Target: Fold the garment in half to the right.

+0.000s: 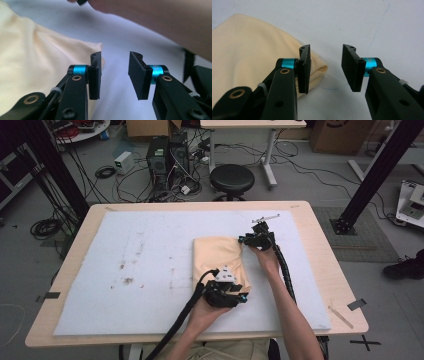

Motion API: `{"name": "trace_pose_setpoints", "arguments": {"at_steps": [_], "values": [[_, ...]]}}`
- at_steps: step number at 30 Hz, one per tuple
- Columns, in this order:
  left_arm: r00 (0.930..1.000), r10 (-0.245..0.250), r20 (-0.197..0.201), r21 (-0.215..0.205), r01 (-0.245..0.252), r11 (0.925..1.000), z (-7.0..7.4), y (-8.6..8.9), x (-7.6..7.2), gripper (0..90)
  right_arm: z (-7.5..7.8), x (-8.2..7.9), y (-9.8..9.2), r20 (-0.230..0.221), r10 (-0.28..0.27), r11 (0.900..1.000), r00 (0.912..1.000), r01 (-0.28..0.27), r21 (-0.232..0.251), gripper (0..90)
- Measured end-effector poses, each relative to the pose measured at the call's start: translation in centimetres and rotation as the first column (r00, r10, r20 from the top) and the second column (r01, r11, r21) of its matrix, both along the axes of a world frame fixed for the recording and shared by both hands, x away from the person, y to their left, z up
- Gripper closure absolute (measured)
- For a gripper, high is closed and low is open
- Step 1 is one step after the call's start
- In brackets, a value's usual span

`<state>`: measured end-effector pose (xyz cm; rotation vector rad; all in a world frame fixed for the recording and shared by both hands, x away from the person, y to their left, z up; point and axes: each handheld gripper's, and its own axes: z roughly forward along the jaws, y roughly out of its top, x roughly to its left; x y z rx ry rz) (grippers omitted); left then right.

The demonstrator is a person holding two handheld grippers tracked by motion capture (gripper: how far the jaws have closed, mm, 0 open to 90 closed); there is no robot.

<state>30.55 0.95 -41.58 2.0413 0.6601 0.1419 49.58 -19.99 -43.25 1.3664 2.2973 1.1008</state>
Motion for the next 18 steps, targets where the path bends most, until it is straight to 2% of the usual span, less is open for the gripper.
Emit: {"name": "trace_pose_setpoints", "arguments": {"at_steps": [3,6,9,12,15,16,18], "values": [[0.9981,0.056,0.025,-0.025,-0.055,0.9982,1.4,2.5,0.3,60.3,0.7,-0.4,0.1,0.025,-0.005,1.0,0.9997,0.005,0.006,57.2],[0.9907,0.125,0.053,-0.045,-0.123,0.9915,2.4,5.2,0.7,59.6,1.5,-1.0,-0.1,0.053,-0.007,1.0,0.9986,0.006,0.017,53.5],[0.9786,0.192,0.075,-0.028,-0.19,0.9814,3.1,7.8,1.1,58.2,2.5,-1.9,-0.4,0.082,-0.007,0.999,0.9966,0.004,0.04,46.3],[0.9667,0.242,0.084,-0.034,-0.24,0.9702,3.4,10.2,1.3,53.7,3.5,-3.0,-0.8,0.119,-0.002,0.998,0.9929,-0.005,0.058,37.1],[0.9569,0.277,0.088,-0.027,-0.276,0.9609,3.3,12.3,1.2,52.1,4.3,-4.2,-0.9,0.127,0.03,0.998,0.9915,-0.035,0.043,31.0],[0.9519,0.293,0.091,-0.028,-0.291,0.9562,3.3,12.9,1.1,52.1,4.6,-4.7,-1.0,0.14,0.039,0.998,0.9893,-0.045,0.034,31.1],[0.9454,0.312,0.094,-0.027,-0.311,0.9501,3.2,14.3,0.9,51.4,5.0,-6.0,-1.2,0.195,0.044,0.999,0.9799,-0.048,0.013,31.9]]}}
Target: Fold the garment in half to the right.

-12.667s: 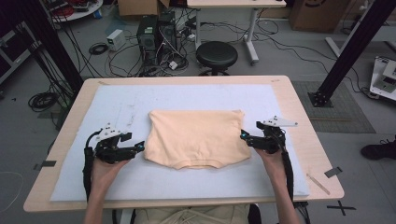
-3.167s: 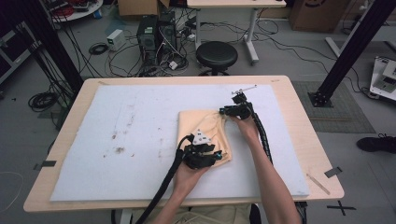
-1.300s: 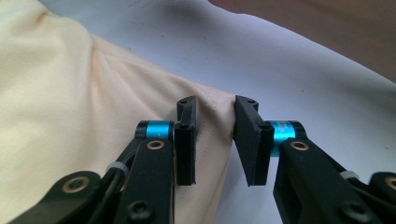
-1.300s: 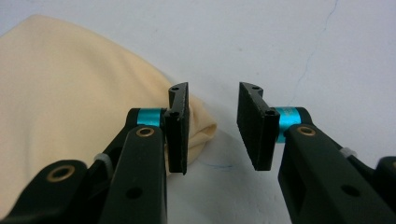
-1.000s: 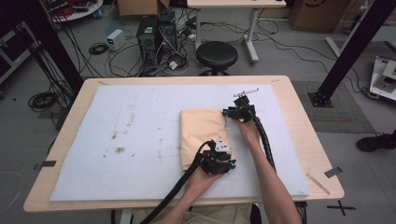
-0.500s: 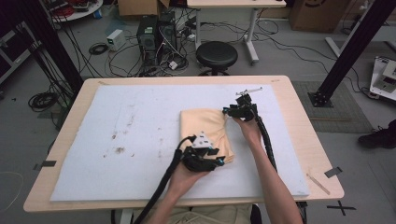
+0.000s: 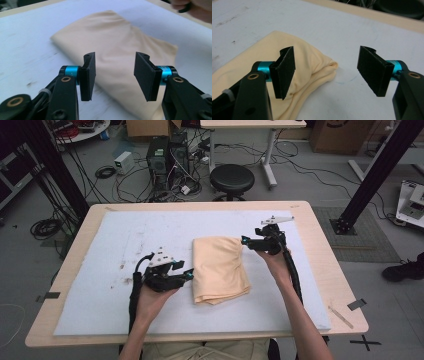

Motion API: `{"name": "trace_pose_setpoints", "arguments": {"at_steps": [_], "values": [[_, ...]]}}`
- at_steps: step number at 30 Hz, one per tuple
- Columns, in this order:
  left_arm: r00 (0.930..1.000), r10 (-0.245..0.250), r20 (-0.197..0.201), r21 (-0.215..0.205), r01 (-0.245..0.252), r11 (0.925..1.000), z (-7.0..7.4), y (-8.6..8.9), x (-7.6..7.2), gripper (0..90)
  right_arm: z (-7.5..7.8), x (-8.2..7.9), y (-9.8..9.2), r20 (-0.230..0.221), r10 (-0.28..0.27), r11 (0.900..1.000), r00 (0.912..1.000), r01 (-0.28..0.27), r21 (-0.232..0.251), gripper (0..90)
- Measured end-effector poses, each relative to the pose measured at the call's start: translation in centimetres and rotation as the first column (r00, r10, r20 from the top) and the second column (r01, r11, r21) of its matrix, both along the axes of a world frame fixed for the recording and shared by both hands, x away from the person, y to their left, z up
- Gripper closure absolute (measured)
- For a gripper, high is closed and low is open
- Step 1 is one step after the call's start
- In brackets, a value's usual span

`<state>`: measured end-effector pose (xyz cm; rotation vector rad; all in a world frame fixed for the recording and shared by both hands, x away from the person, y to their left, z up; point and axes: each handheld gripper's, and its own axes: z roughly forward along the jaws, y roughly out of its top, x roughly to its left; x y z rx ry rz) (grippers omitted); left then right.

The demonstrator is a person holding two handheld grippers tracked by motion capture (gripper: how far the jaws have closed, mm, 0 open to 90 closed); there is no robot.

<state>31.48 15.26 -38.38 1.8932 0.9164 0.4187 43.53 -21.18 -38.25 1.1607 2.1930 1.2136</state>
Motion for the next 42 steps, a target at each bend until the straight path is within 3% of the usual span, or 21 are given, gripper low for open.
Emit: {"name": "trace_pose_setpoints", "arguments": {"at_steps": [8,17,21,28,34,42], "values": [[0.9948,0.092,0.045,-0.012,-0.091,0.9958,0.3,6.1,-0.4,41.0,1.0,-5.3,-1.7,0.124,0.02,0.999,0.9921,-0.024,0.03,25.6],[0.9802,0.182,0.077,-0.02,-0.181,0.9832,-1.1,11.7,-0.4,27.3,-1.1,-9.2,-4.0,0.117,-0.007,0.999,0.9931,0.002,0.048,21.0],[0.9689,0.225,0.102,-0.035,-0.223,0.9742,-2.0,13.9,-0.6,23.8,-1.9,-10.2,-4.9,0.118,-0.047,0.997,0.9919,0.039,0.065,20.6],[0.9582,0.274,0.083,-0.046,-0.271,0.9616,-3.5,16.3,-1.2,23.2,-3.3,-11.3,-5.8,0.104,-0.095,0.993,0.99,0.088,0.077,20.6],[0.9525,0.294,0.081,-0.046,-0.291,0.9557,-3.5,17.3,-1.5,23.2,-4.0,-11.6,-6.2,0.086,-0.098,0.993,0.9914,0.092,0.077,20.6],[0.9569,0.279,0.08,-0.039,-0.277,0.9602,-3.5,16.9,-1.5,23.2,-3.9,-11.7,-6.4,0.08,-0.098,0.992,0.9919,0.091,0.092,20.6]]}}
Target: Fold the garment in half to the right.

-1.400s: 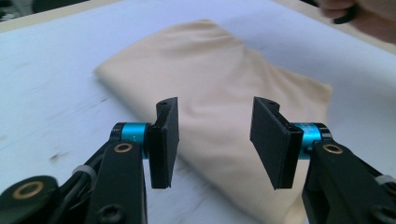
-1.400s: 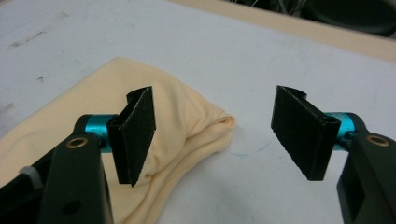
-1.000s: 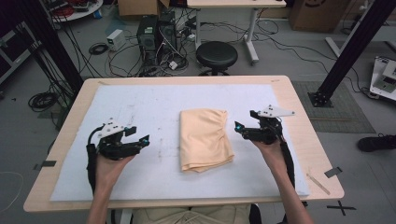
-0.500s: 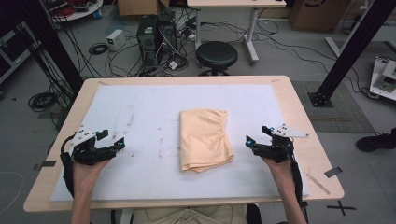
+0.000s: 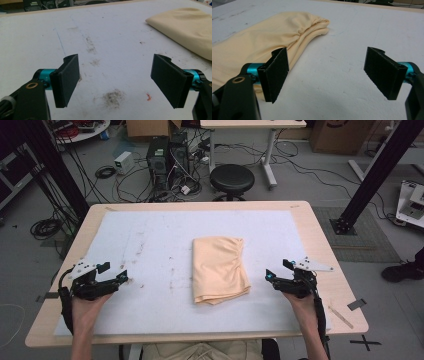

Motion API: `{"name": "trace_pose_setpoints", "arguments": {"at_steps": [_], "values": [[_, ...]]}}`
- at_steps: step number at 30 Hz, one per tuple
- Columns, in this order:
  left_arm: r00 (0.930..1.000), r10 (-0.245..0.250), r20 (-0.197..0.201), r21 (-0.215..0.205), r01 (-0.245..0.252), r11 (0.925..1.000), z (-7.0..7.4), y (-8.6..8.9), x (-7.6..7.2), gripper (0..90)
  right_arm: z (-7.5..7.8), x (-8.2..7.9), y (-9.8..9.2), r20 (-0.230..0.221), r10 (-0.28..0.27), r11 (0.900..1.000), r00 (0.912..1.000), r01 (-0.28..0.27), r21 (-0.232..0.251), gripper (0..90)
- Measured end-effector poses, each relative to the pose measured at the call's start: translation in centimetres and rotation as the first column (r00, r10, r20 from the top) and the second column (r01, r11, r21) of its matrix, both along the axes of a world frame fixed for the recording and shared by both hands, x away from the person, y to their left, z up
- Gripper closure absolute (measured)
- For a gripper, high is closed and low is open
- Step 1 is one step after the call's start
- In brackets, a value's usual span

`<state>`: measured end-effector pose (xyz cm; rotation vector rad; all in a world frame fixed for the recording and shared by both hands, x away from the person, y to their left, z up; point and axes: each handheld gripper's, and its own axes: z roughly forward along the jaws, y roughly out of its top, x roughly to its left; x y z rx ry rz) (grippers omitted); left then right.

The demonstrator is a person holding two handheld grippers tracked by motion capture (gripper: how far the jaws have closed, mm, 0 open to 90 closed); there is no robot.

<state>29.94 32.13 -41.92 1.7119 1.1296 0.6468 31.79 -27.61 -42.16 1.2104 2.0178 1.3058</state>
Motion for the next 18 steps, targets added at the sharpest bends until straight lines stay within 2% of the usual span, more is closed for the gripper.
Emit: {"name": "trace_pose_setpoints", "arguments": {"at_steps": [9,18], "values": [[0.9999,-0.004,-0.013,0.01,0.004,0.9999,-0.19,-0.13,0.0,23.3,-0.1,0.17,0.21,-0.009,0.018,1.0,0.9998,-0.018,0.004,20.6],[1.0,-0.002,-0.006,0.008,0.003,1.0,-0.05,-0.05,-0.22,23.3,0.01,0.23,0.57,-0.003,0.034,0.999,0.9994,-0.034,0.002,20.6]]}}
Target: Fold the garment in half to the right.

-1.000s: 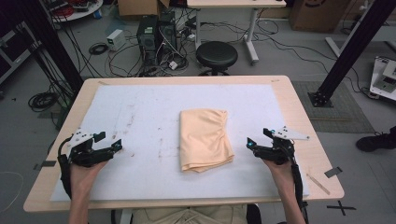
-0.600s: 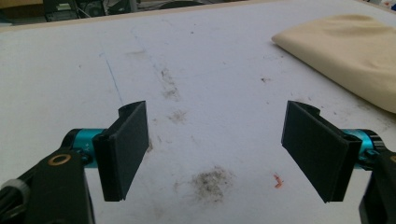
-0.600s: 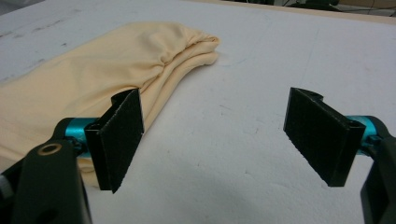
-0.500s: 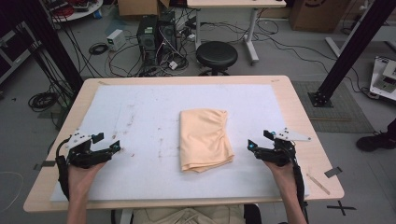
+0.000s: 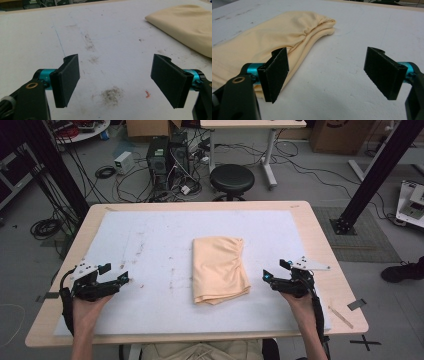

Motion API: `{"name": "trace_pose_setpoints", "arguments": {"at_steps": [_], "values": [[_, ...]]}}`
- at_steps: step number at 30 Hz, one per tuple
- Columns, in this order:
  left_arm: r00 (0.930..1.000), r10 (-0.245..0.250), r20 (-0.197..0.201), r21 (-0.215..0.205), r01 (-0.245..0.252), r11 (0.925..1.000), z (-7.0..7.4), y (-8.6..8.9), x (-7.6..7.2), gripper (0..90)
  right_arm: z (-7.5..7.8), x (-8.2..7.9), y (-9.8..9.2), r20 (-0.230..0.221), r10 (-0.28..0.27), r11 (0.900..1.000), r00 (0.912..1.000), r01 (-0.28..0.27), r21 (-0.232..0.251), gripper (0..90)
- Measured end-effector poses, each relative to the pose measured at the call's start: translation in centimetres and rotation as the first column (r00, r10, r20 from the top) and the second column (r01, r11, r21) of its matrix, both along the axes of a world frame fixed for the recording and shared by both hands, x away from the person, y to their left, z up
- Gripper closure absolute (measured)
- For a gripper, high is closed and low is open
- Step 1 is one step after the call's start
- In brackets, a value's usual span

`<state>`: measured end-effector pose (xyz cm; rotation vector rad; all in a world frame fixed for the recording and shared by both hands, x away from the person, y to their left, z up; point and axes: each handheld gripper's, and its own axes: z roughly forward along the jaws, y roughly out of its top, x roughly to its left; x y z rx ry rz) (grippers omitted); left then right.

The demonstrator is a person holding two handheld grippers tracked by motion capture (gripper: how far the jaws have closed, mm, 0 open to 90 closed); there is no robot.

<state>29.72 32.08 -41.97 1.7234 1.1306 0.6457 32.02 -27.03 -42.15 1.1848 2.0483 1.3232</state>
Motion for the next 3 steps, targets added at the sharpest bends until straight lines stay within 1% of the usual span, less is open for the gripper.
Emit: {"name": "trace_pose_setpoints", "arguments": {"at_steps": [3], "values": [[1.0,0.006,0.002,-0.002,-0.006,1.0,0.07,0.14,-0.07,23.2,0.03,0.05,0.05,-0.002,0.003,1.0,1.0,-0.003,0.001,20.6]]}}
